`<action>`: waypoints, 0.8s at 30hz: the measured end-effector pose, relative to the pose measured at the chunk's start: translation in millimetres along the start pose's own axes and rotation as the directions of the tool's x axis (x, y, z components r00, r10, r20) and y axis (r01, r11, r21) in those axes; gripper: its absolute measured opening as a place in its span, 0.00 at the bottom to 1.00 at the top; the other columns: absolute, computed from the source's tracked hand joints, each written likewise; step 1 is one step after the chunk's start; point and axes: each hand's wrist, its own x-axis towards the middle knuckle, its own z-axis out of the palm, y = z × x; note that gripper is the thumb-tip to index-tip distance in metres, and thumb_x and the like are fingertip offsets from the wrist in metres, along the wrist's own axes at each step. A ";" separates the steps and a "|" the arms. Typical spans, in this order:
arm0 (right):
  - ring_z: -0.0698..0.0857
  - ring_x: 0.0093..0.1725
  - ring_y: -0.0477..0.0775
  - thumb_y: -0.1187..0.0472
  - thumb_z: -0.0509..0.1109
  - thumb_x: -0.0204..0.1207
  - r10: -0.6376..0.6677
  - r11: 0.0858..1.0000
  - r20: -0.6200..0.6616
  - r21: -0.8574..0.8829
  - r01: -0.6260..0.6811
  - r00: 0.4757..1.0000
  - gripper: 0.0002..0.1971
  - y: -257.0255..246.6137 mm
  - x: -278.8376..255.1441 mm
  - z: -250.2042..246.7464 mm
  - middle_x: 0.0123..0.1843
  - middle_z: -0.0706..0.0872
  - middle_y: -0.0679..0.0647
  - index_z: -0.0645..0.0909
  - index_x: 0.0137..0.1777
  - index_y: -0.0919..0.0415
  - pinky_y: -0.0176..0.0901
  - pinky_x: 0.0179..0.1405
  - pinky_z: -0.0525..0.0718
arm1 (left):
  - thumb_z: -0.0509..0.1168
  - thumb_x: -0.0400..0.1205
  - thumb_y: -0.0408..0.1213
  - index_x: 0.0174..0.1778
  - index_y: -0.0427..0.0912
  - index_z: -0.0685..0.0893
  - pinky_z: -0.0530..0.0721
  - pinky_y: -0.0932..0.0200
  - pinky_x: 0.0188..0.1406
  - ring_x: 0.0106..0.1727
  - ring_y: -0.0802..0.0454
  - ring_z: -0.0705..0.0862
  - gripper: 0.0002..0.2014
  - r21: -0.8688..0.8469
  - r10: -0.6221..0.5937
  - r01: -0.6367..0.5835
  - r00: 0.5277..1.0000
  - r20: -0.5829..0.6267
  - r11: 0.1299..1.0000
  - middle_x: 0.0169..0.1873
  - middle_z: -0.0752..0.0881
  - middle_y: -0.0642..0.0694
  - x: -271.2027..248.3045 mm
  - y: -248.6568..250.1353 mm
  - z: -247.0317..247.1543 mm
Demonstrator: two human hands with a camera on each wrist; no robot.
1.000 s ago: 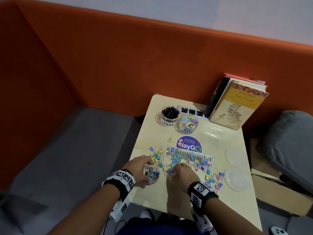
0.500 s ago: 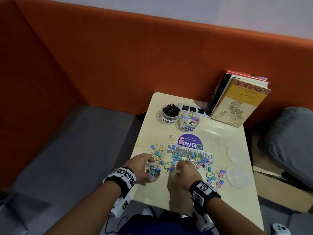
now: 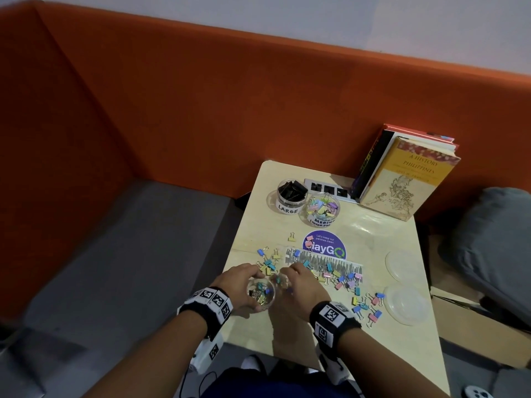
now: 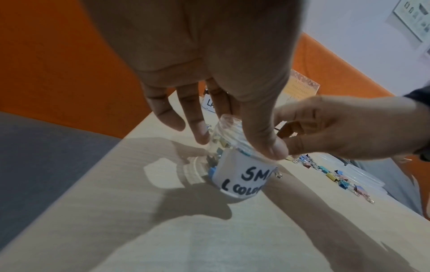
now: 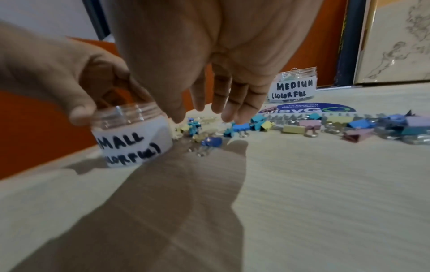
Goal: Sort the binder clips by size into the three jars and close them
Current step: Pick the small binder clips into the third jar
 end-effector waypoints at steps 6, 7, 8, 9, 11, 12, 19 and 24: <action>0.76 0.67 0.60 0.58 0.66 0.80 0.074 0.989 0.099 -0.131 -0.061 0.992 0.22 12.6 -4.0 4.6 0.71 0.72 0.57 0.76 0.74 0.58 0.47 0.67 0.79 | 0.84 0.64 0.45 0.60 0.58 0.80 0.82 0.56 0.61 0.60 0.58 0.80 0.30 -0.005 0.012 -0.012 1.000 0.004 1.000 0.62 0.79 0.64 0.1 -1.0 0.2; 0.77 0.65 0.58 0.59 0.67 0.80 0.073 0.989 0.095 -0.132 -0.060 0.993 0.21 14.1 -5.0 6.6 0.70 0.73 0.56 0.78 0.73 0.57 0.44 0.65 0.80 | 0.84 0.64 0.45 0.59 0.58 0.80 0.82 0.56 0.61 0.61 0.58 0.80 0.30 -0.007 0.013 -0.013 1.000 0.006 1.000 0.62 0.79 0.64 -0.1 -0.9 -0.1; 0.79 0.63 0.57 0.60 0.67 0.80 0.069 0.990 0.080 -0.127 -0.058 0.994 0.20 15.3 -5.5 7.8 0.68 0.73 0.56 0.79 0.71 0.57 0.42 0.62 0.80 | 0.84 0.64 0.45 0.59 0.58 0.80 0.83 0.56 0.61 0.61 0.58 0.80 0.30 -0.007 0.014 -0.014 1.000 0.006 1.000 0.62 0.79 0.64 0.0 -0.9 -0.1; 0.80 0.60 0.57 0.60 0.68 0.80 0.072 0.991 0.073 -0.119 -0.063 0.995 0.18 15.8 -5.9 8.0 0.67 0.74 0.56 0.80 0.70 0.57 0.41 0.61 0.81 | 0.84 0.64 0.45 0.60 0.58 0.80 0.83 0.56 0.61 0.61 0.58 0.80 0.30 -0.009 0.015 -0.015 1.000 0.008 1.000 0.62 0.79 0.64 0.0 -0.7 -0.6; 0.82 0.56 0.57 0.62 0.67 0.79 0.085 0.991 0.072 -0.111 -0.076 0.994 0.16 16.0 -5.2 7.5 0.65 0.74 0.56 0.82 0.67 0.58 0.41 0.58 0.82 | 0.84 0.64 0.44 0.60 0.57 0.80 0.84 0.54 0.61 0.61 0.57 0.81 0.30 -0.015 0.011 -0.011 1.000 0.014 1.000 0.63 0.79 0.63 0.1 -0.6 -0.8; 0.83 0.55 0.57 0.63 0.67 0.79 0.099 0.990 0.075 -0.110 -0.091 0.992 0.15 16.2 -4.2 7.1 0.64 0.74 0.56 0.82 0.65 0.59 0.41 0.56 0.82 | 0.85 0.64 0.43 0.60 0.57 0.80 0.84 0.54 0.60 0.60 0.57 0.81 0.30 -0.023 0.009 -0.009 1.000 0.015 1.000 0.63 0.79 0.63 0.3 -1.0 -0.4; 0.81 0.51 0.55 0.62 0.70 0.78 0.184 0.981 0.080 -0.083 -0.178 0.980 0.10 23.2 -3.3 3.3 0.60 0.75 0.55 0.81 0.59 0.59 0.42 0.52 0.81 | 0.85 0.63 0.44 0.59 0.57 0.80 0.83 0.56 0.61 0.60 0.58 0.80 0.30 -0.027 0.016 -0.016 1.000 0.014 1.000 0.63 0.80 0.63 0.4 -0.8 -0.5; 0.77 0.46 0.53 0.60 0.73 0.76 0.201 0.979 0.076 -0.039 -0.199 0.977 0.07 31.0 -5.4 3.8 0.55 0.75 0.53 0.83 0.52 0.58 0.37 0.45 0.73 | 0.85 0.64 0.43 0.59 0.57 0.80 0.83 0.58 0.60 0.61 0.59 0.80 0.30 -0.029 0.009 -0.008 1.000 0.018 1.000 0.63 0.79 0.63 0.6 -1.1 -0.2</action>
